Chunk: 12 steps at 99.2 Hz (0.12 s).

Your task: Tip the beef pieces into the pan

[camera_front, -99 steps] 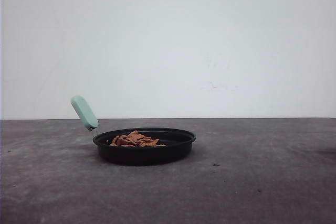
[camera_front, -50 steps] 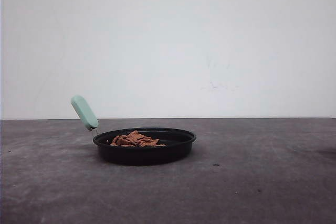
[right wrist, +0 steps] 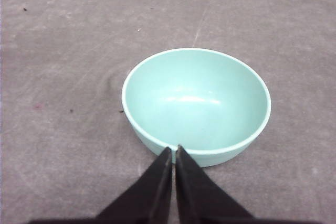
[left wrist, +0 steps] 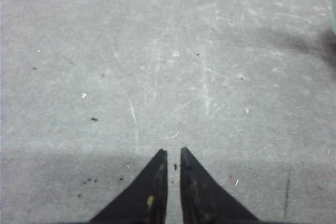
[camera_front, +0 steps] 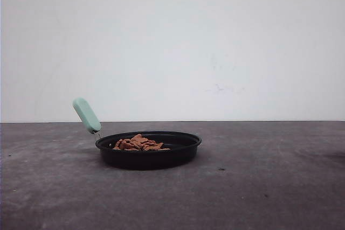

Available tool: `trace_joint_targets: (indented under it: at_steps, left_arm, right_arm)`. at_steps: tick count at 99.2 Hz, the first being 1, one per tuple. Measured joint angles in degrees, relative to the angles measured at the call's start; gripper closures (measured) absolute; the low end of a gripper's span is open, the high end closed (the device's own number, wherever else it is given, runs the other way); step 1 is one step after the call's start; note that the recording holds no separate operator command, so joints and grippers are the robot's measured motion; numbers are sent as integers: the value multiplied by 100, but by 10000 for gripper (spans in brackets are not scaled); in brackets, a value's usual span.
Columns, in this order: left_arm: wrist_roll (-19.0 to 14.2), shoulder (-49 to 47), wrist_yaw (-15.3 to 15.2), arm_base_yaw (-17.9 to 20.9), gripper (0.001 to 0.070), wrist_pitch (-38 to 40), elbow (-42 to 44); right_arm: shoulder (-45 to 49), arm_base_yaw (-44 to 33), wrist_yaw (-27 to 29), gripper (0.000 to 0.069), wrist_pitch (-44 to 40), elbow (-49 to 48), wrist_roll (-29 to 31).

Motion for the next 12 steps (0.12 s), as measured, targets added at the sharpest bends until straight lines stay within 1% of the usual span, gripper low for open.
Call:
trace_joint_targets:
  at_steps: [12]
  left_arm:
    - [0,0,0,0,693,-2,0]
  right_arm:
    - [0,0,0,684,0,0,0]
